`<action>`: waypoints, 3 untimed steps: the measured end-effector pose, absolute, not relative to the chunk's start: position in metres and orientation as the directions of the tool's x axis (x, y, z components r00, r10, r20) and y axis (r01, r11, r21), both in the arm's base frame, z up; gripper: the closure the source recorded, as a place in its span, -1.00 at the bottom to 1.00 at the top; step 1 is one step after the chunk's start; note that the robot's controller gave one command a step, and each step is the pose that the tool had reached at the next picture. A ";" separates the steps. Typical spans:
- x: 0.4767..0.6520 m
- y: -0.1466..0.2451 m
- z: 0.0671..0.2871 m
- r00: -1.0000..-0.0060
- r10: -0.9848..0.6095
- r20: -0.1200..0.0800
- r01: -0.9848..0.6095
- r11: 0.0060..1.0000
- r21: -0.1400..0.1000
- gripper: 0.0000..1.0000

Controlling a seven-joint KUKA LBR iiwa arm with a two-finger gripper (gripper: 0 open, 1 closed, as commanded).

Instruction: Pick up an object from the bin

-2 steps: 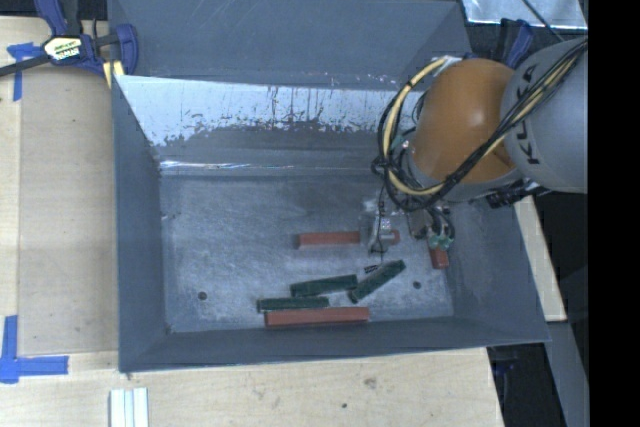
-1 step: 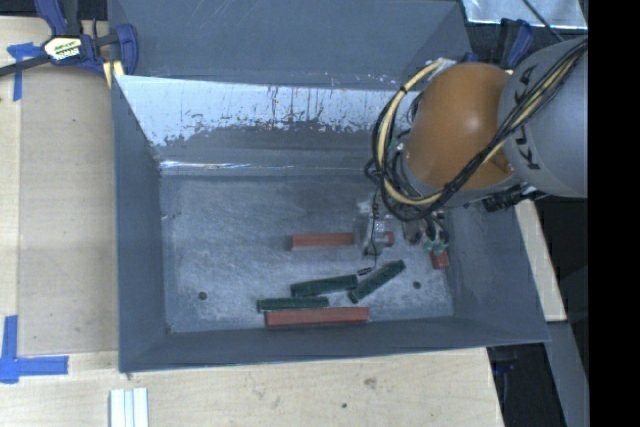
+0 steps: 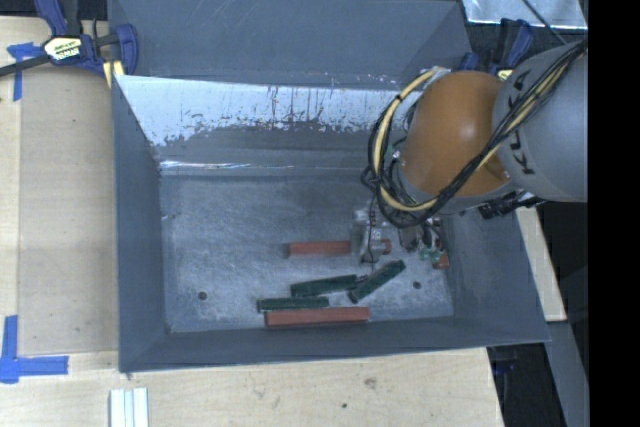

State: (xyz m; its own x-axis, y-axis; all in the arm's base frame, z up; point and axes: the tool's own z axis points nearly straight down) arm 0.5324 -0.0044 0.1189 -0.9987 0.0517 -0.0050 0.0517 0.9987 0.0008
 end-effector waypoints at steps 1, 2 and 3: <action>0.528 -0.005 0.146 -0.976 -0.219 -0.001 -0.219 0.976 0.001 1.00; 0.500 -0.036 0.190 -0.980 -0.199 -0.001 -0.199 0.980 0.000 1.00; 0.547 -0.018 0.245 -0.993 -0.119 -0.002 -0.119 0.993 -0.001 1.00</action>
Offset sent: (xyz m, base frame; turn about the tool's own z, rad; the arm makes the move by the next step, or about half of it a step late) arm -0.0477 -0.0458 0.0954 -0.1880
